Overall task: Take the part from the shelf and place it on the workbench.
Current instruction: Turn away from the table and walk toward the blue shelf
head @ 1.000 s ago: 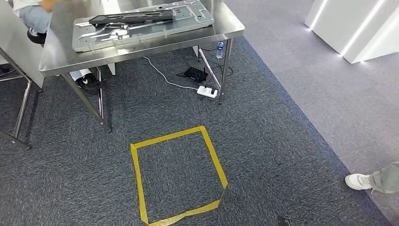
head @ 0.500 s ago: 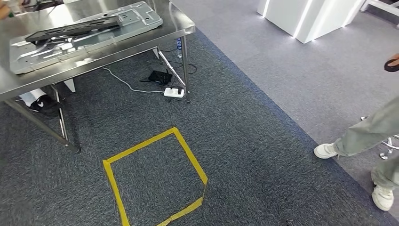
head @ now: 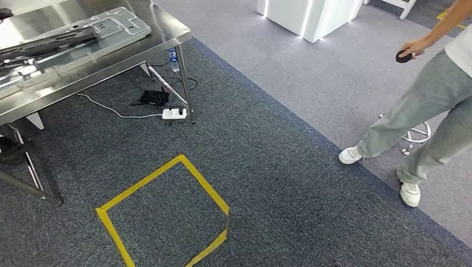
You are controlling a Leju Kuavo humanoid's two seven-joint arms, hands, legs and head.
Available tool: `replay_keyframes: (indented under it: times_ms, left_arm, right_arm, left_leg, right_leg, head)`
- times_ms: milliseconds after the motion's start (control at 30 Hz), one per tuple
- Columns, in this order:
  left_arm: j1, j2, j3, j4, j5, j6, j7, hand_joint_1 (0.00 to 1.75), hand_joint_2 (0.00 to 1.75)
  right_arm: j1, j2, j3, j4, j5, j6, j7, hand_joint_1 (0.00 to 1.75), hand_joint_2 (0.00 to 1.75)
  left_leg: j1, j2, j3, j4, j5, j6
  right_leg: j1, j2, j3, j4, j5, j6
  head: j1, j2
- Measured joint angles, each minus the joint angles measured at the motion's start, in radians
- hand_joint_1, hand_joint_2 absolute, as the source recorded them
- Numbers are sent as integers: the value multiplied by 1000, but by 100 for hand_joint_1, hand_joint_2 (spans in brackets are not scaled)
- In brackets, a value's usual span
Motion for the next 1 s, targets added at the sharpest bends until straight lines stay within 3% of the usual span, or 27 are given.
replay_keyframes:
  times_ms: [67, 100, 133, 200, 267, 333, 400, 433, 467, 500, 533, 567, 633, 667, 700, 733, 800, 867, 933, 967, 1000]
  left_arm:
    - [-1, -2, 0, 0, 1, 0, 7, 0, 0]
    - [-1, -2, 0, 0, 2, 1, 11, 0, 0]
    - [-2, -2, 0, 0, 2, 2, 16, 0, 0]
    - [-5, -2, 0, 0, 3, 4, 25, 0, 0]
    - [-8, -2, 0, 0, 3, 5, 31, 0, 0]
    - [-7, -2, 0, 0, 3, 5, 34, 0, 0]
    - [-2, -2, 0, 0, 2, 5, 34, 0, 0]
    - [0, -3, 0, 0, 2, 4, 32, 0, 0]
    - [1, -3, 0, 0, 2, 3, 30, 0, 0]
    - [1, -3, 0, 0, 1, 2, 27, 0, 0]
    - [1, -3, 0, 0, 1, 0, 25, 0, 0]
    - [1, -3, 0, 0, 0, -1, 22, 0, 0]
    - [1, -3, 0, 0, -1, -5, 21, 0, 0]
    - [0, -3, 0, 0, -1, -8, 21, 0, 0]
    - [-1, -3, 0, 0, -1, -12, 25, 0, 0]
    - [-1, -3, 0, 0, -2, -16, 29, 0, 0]
    - [-2, -3, 0, 0, -2, -25, 40, 0, 0]
    - [1, -3, 0, 0, -2, -31, 47, 0, 0]
    - [4, -3, 0, 0, -2, -35, 51, 0, 0]
    - [5, -3, 0, 0, -3, -36, 53, 0, 0]
    - [5, -3, 0, 0, -3, -37, 53, 0, 0]
  right_arm:
    - [-2, -3, 1, 0, 1, 1, 1, 0, 0]
    - [-4, -4, 2, 0, 1, 1, 2, 0, 0]
    - [-5, -5, 4, 0, 2, 1, 4, 0, 0]
    - [-3, -7, 6, 0, 4, 1, 8, 0, 0]
    - [0, -8, 8, 1, 5, 1, 13, 0, 0]
    - [-2, -9, 13, 1, 6, 1, 17, 0, 0]
    - [-5, -9, 17, 1, 7, 1, 19, 0, 0]
    - [-5, -10, 18, 1, 6, 1, 19, 0, 0]
    - [-4, -10, 18, 1, 6, 1, 18, 0, 0]
    - [-3, -10, 19, 1, 6, 1, 18, 0, 0]
    - [-2, -10, 19, 1, 5, 1, 16, 0, 0]
    - [-2, -10, 19, 1, 4, 1, 14, 0, 0]
    - [-4, -10, 20, 1, 2, 0, 10, 0, 0]
    - [-4, -11, 20, 1, 0, -1, 8, 0, 0]
    - [-2, -11, 20, 1, -2, -2, 7, 0, 0]
    - [0, -12, 20, 1, -3, -2, 5, 0, 0]
    - [4, -12, 20, 2, -6, -2, 2, 0, 0]
    - [1, -12, 21, 2, -7, -2, 1, 0, 0]
    - [-3, -12, 21, 2, -7, -2, 2, 0, 0]
    - [-2, -12, 21, 2, -8, -2, 5, 0, 0]
    - [0, -12, 21, 2, -9, -3, 9, 0, 0]
  left_leg:
    - [-2, 24, -6, 16, -11, -11]
    - [-4, 35, -8, 23, -17, -17]
    - [-6, 45, -9, 28, -21, -24]
    - [-3, 58, -6, 32, -25, -35]
    - [2, 20, -14, 58, -48, -47]
    - [8, -43, -58, 159, -111, -57]
    - [11, -66, -117, 287, -168, -60]
    - [12, -69, -132, 317, -171, -60]
    - [12, -71, -129, 310, -155, -58]
    - [13, -77, -107, 264, -122, -56]
    - [15, -95, -74, 195, -82, -53]
    - [16, -127, -42, 125, -53, -51]
    - [15, -172, -9, 46, -27, -46]
    - [12, -176, -8, 39, -28, -43]
    - [9, -161, -8, 37, -24, -37]
    - [9, -145, -5, 32, -18, -30]
    - [10, -113, -3, 20, -5, -12]
    - [5, -81, -8, 16, 0, -2]
    - [0, -44, -13, 16, 1, 0]
    - [-1, -27, -14, 17, 1, 0]
    - [-2, -11, -15, 17, 0, 0]
  right_leg:
    - [2, -36, 72, -125, 41, -5]
    - [5, -45, 90, -159, 50, -12]
    - [8, -46, 94, -169, 51, -20]
    - [9, -23, 90, -170, 57, -35]
    - [6, -3, 87, -175, 64, -47]
    - [4, 17, 82, -177, 70, -55]
    - [4, 44, 76, -176, 74, -59]
    - [5, 58, 74, -176, 75, -59]
    - [4, 73, 72, -176, 77, -58]
    - [4, 88, 72, -175, 79, -55]
    - [3, 102, 72, -174, 80, -53]
    - [2, 116, 70, -173, 83, -48]
    - [-1, 142, 63, -172, 89, -36]
    - [-2, 154, 58, -174, 93, -29]
    - [-4, 166, 54, -177, 98, -20]
    - [-5, 161, 49, -175, 99, -16]
    - [-1, 103, 24, -131, 71, -12]
    - [3, 37, -28, -15, 5, -10]
    - [4, 20, -69, 87, -38, -6]
    - [4, 16, -66, 94, -34, -5]
    - [4, 10, -42, 62, -15, -6]
  head:
    - [-1, 0]
    - [-2, 0]
    - [-3, 0]
    - [-3, 0]
    - [-6, 0]
    - [-10, 0]
    - [-11, 0]
    - [-11, 0]
    - [-11, 0]
    - [-11, 0]
    - [-11, 0]
    - [-11, 0]
    - [-10, 0]
    - [-10, 0]
    - [-10, 0]
    - [-9, 0]
    - [-6, 0]
    - [-1, 0]
    - [0, 0]
    - [0, 0]
    - [0, 0]
